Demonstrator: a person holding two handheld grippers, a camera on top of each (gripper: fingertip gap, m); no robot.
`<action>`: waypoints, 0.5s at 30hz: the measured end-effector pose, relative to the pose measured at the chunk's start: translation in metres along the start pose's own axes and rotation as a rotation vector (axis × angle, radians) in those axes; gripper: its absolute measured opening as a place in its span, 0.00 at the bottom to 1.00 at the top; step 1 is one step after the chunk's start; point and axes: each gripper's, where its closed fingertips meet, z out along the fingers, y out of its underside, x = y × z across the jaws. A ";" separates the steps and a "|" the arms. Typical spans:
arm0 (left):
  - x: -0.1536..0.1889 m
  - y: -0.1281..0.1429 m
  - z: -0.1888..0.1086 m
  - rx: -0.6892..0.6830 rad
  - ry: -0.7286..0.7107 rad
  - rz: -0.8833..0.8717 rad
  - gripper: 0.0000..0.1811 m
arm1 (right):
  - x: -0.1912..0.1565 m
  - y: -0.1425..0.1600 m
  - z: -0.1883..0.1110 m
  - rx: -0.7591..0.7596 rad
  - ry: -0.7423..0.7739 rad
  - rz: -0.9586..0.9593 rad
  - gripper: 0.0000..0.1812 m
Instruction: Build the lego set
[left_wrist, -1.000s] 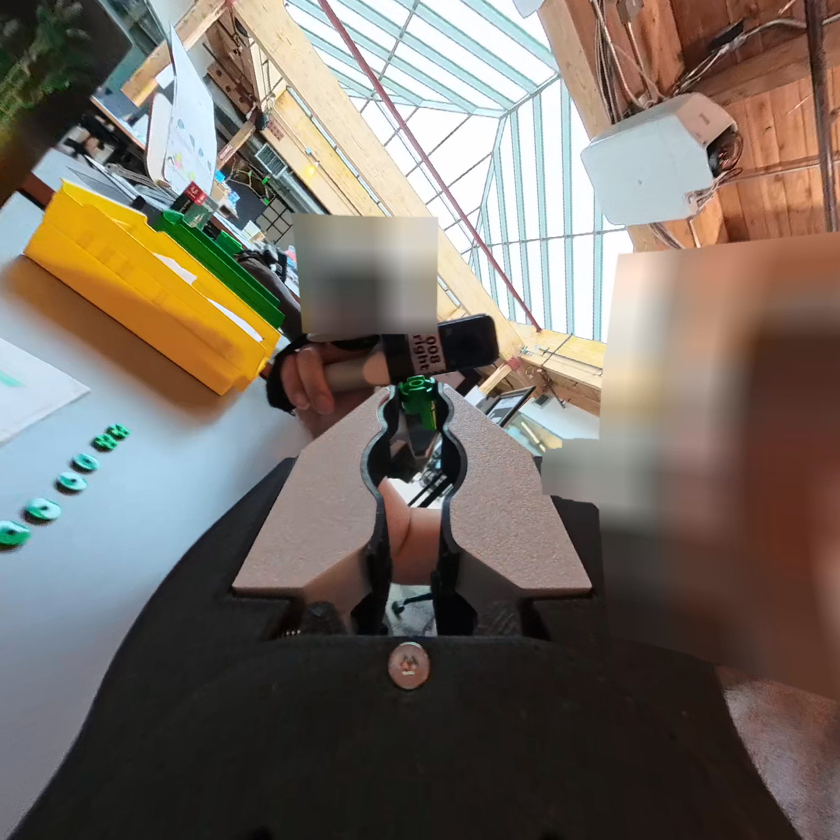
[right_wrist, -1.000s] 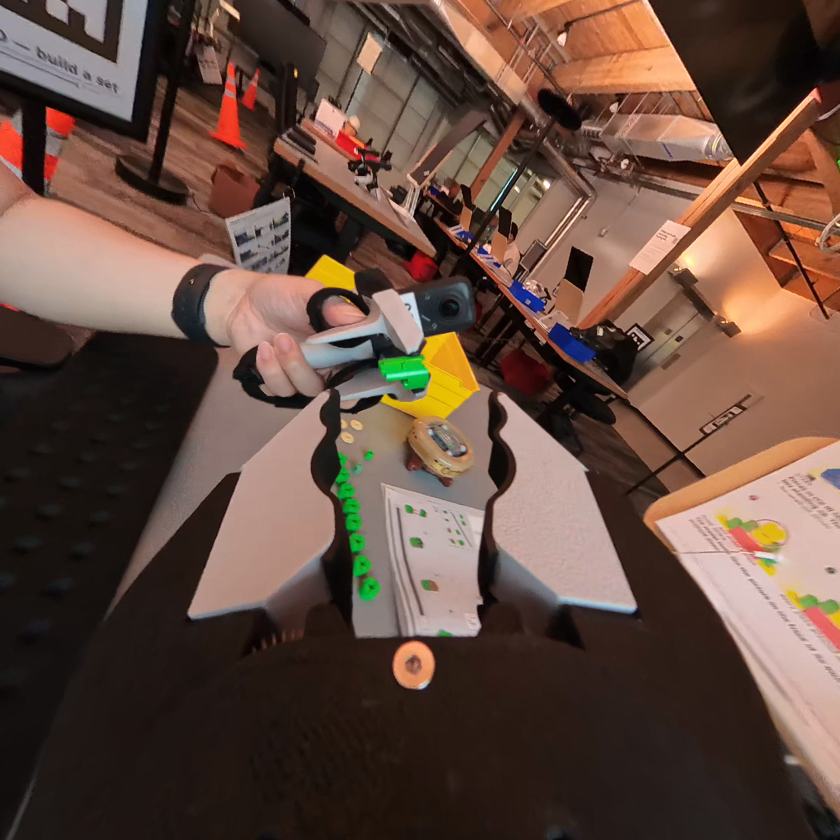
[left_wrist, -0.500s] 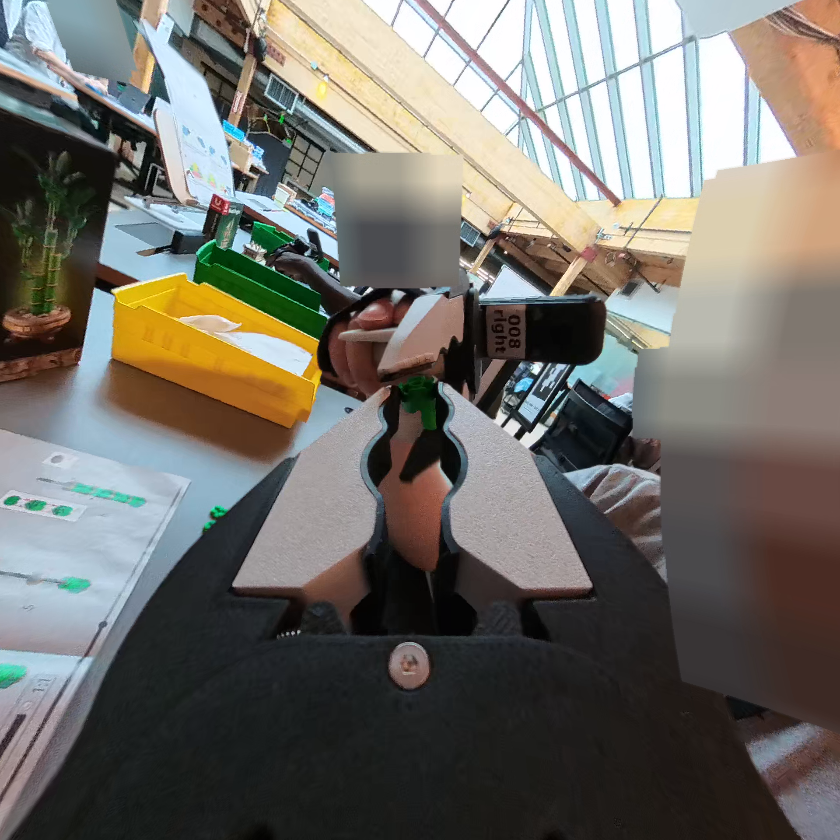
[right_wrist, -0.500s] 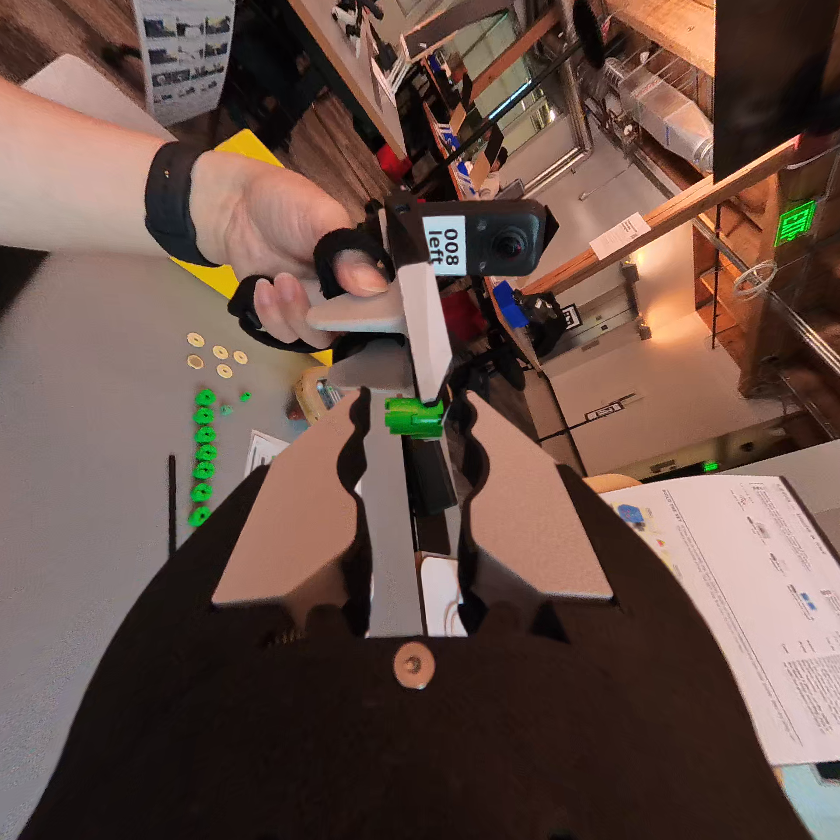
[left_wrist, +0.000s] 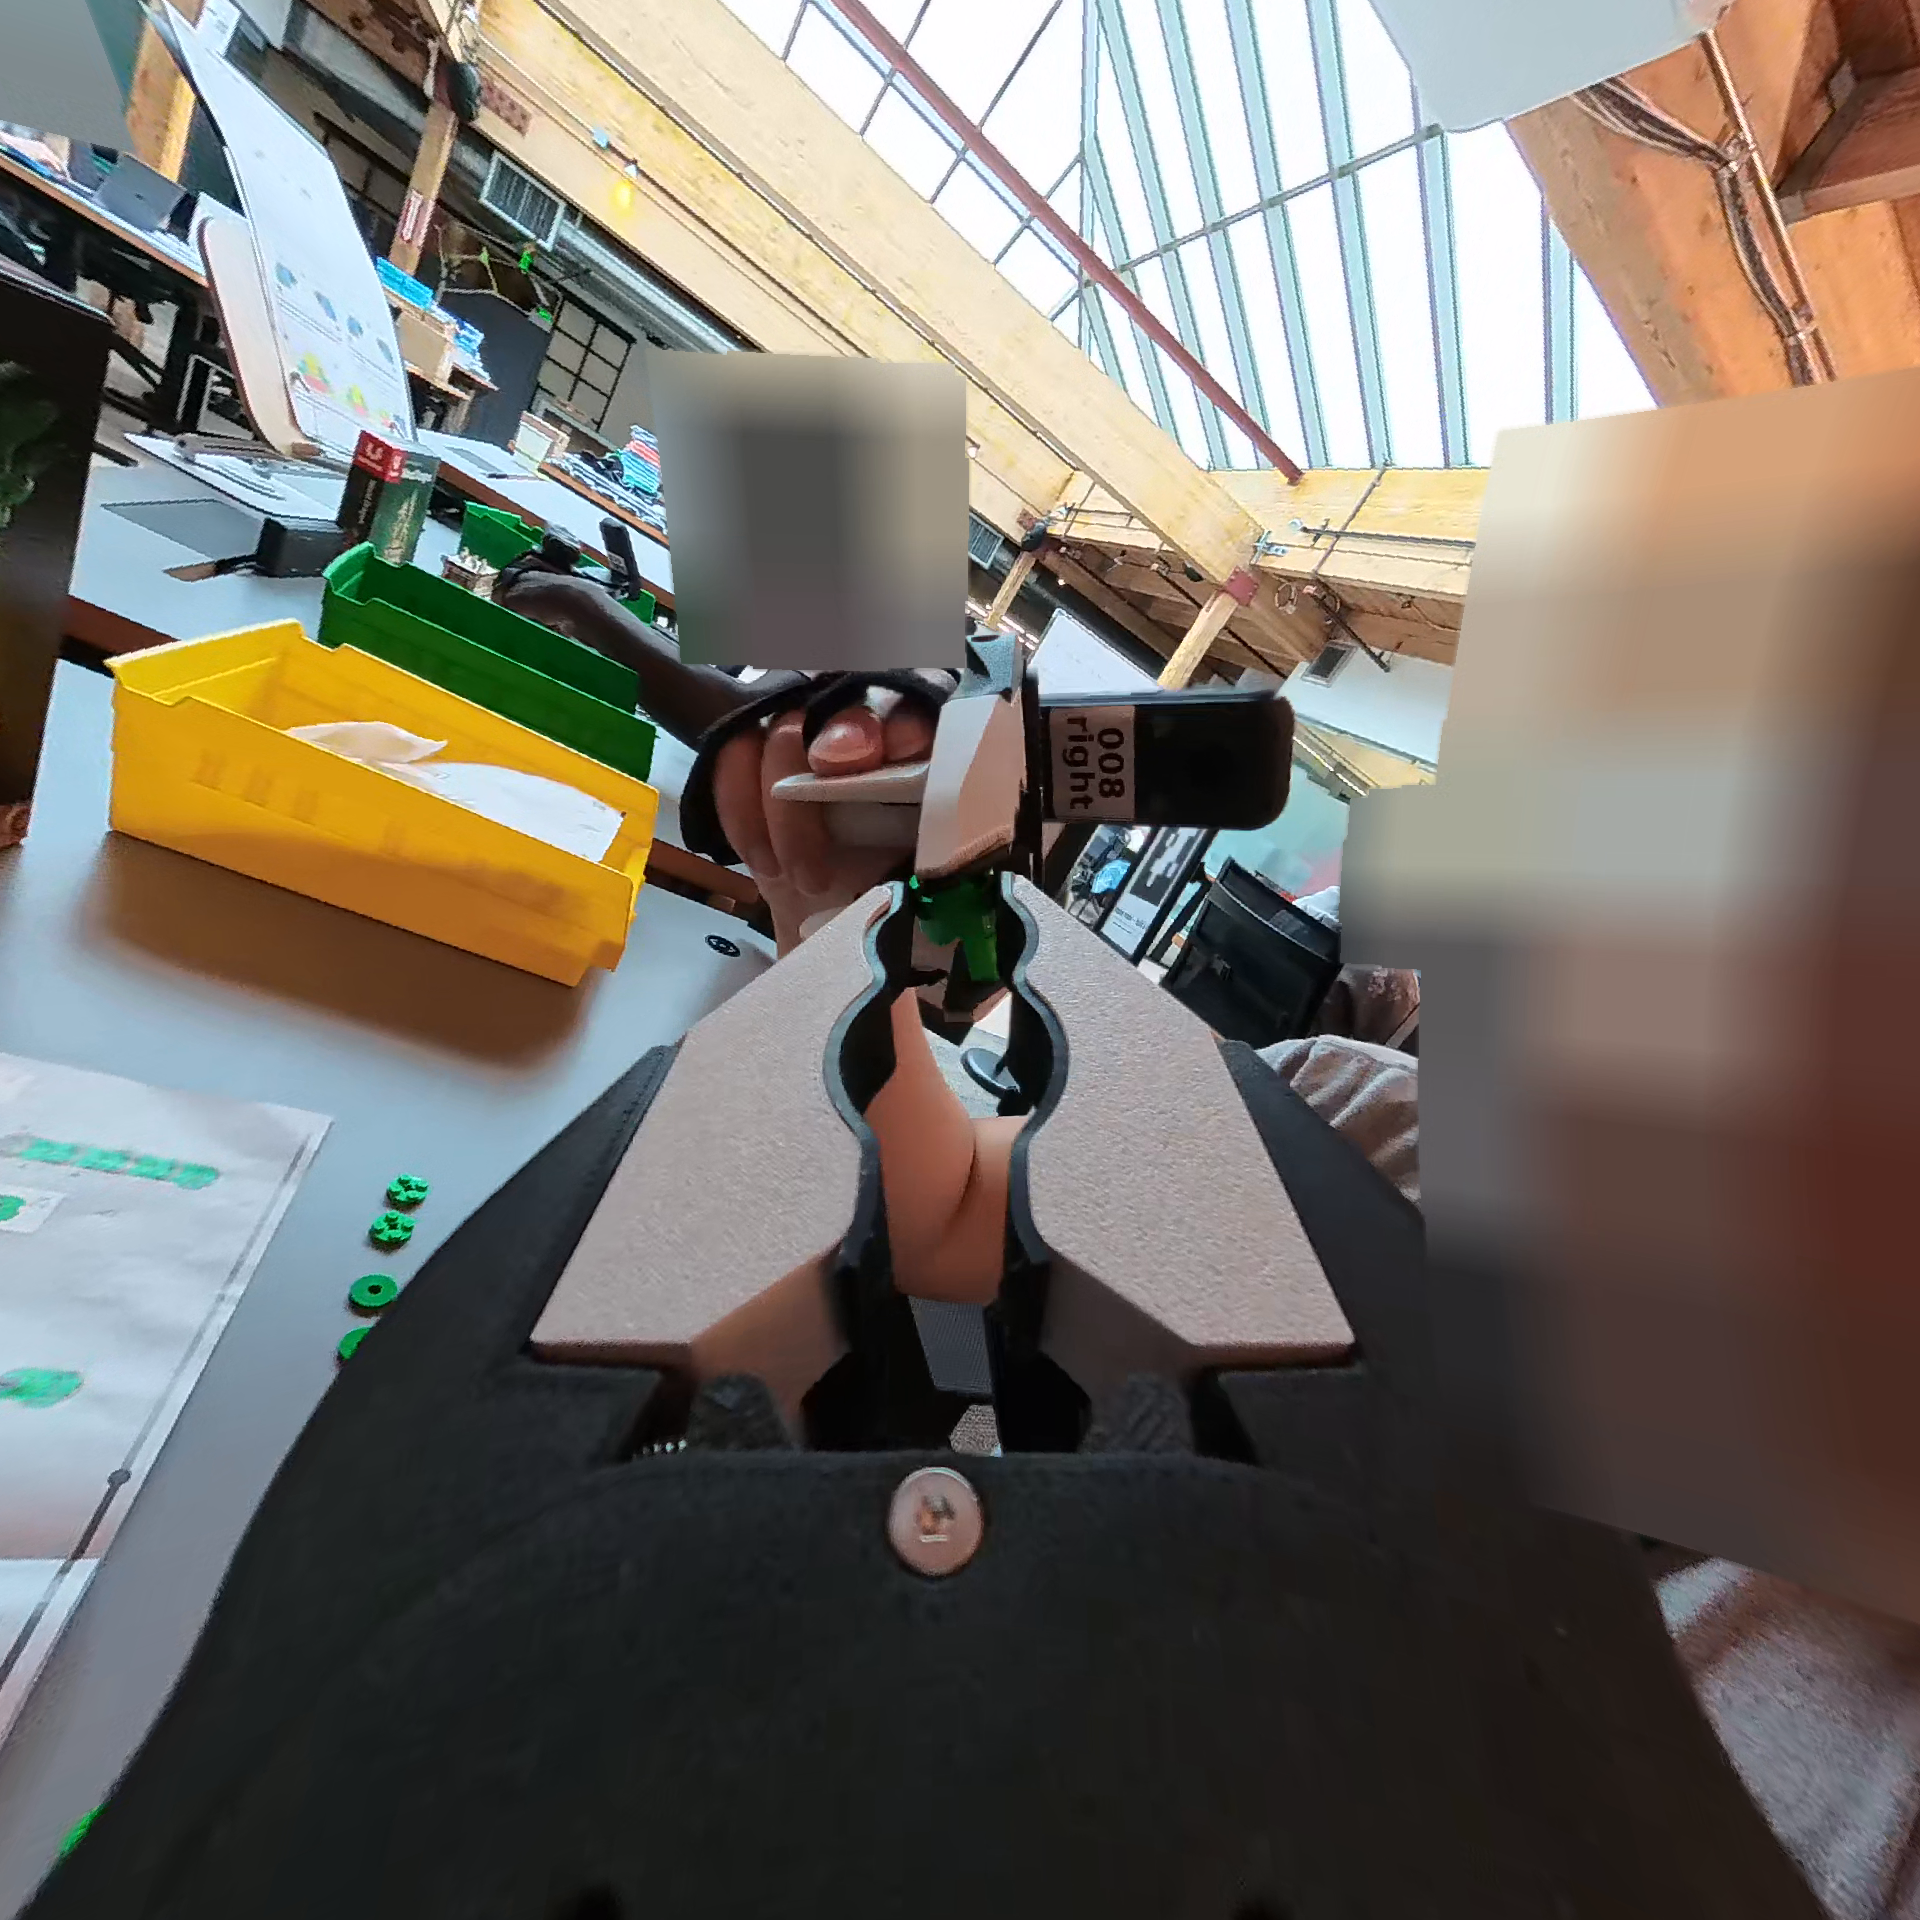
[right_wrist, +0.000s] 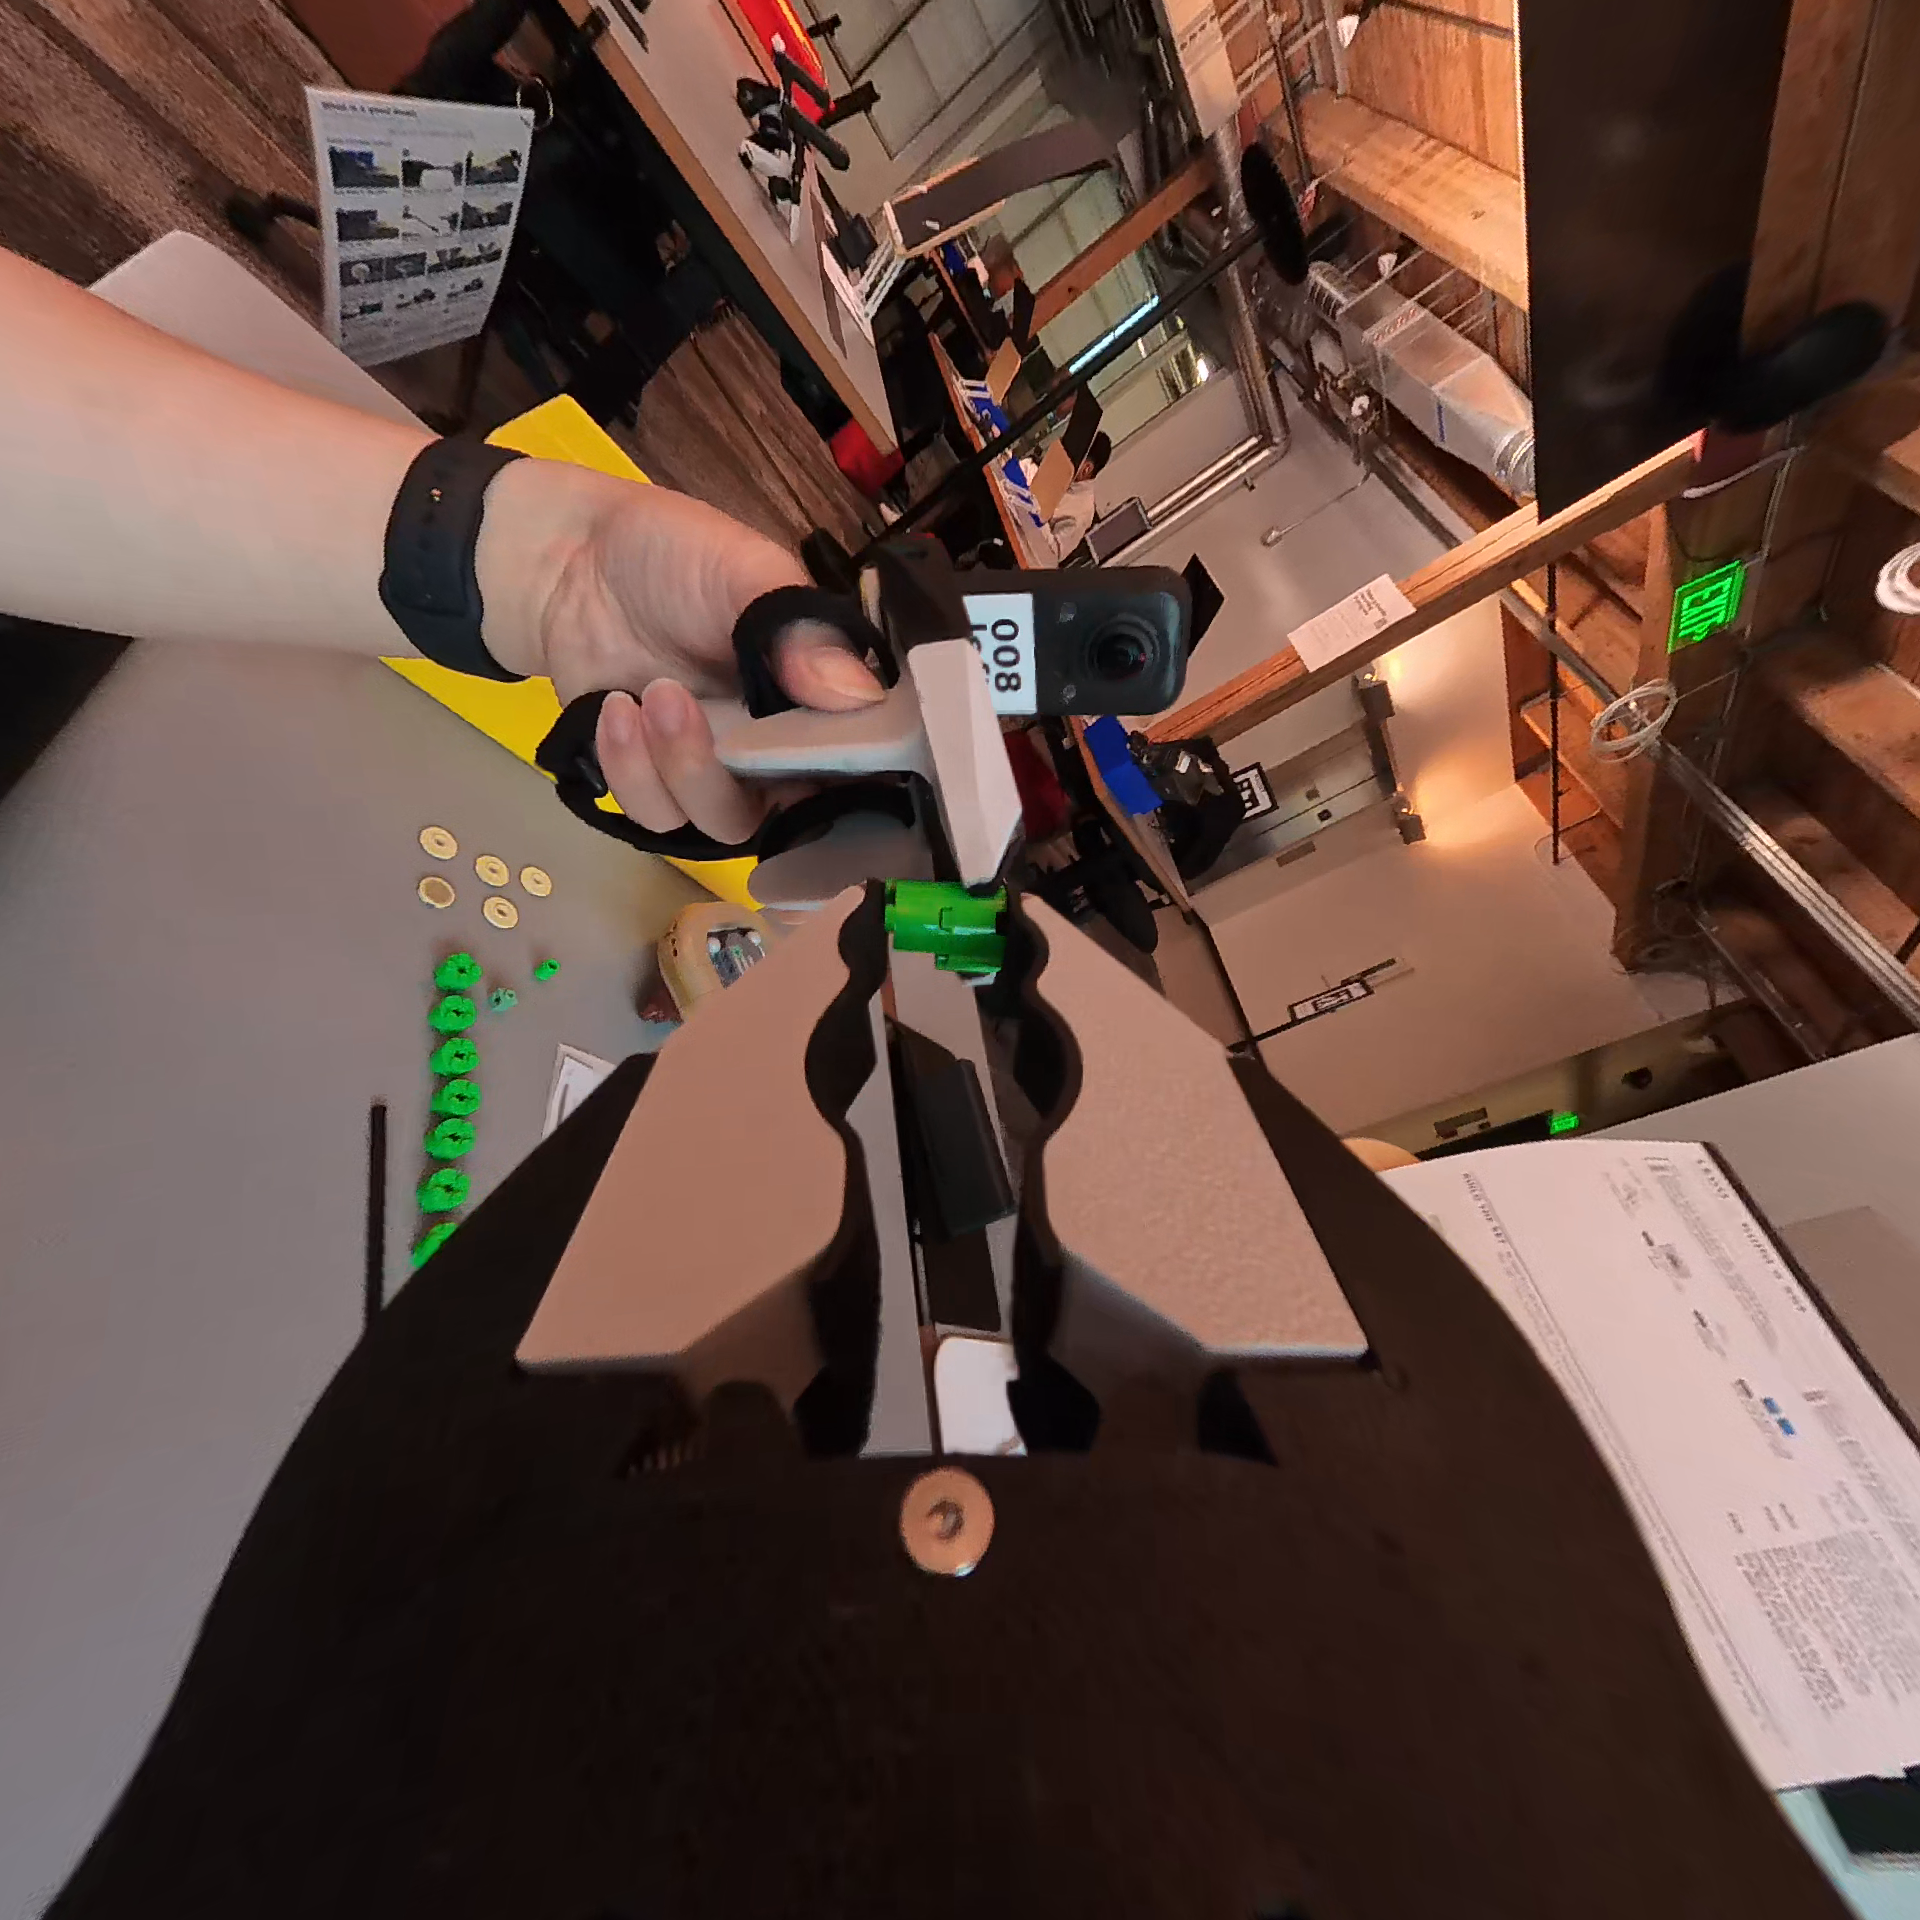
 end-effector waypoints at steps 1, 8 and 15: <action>0.001 0.000 0.000 -0.003 0.003 0.001 0.07 | 0.000 -0.001 0.000 0.007 0.006 -0.008 0.11; 0.008 0.000 0.002 -0.023 -0.031 0.047 0.07 | 0.001 -0.007 -0.003 0.047 0.031 -0.061 0.13; 0.007 -0.005 0.003 0.009 -0.074 0.074 0.07 | 0.006 -0.008 -0.001 0.086 0.046 -0.025 0.12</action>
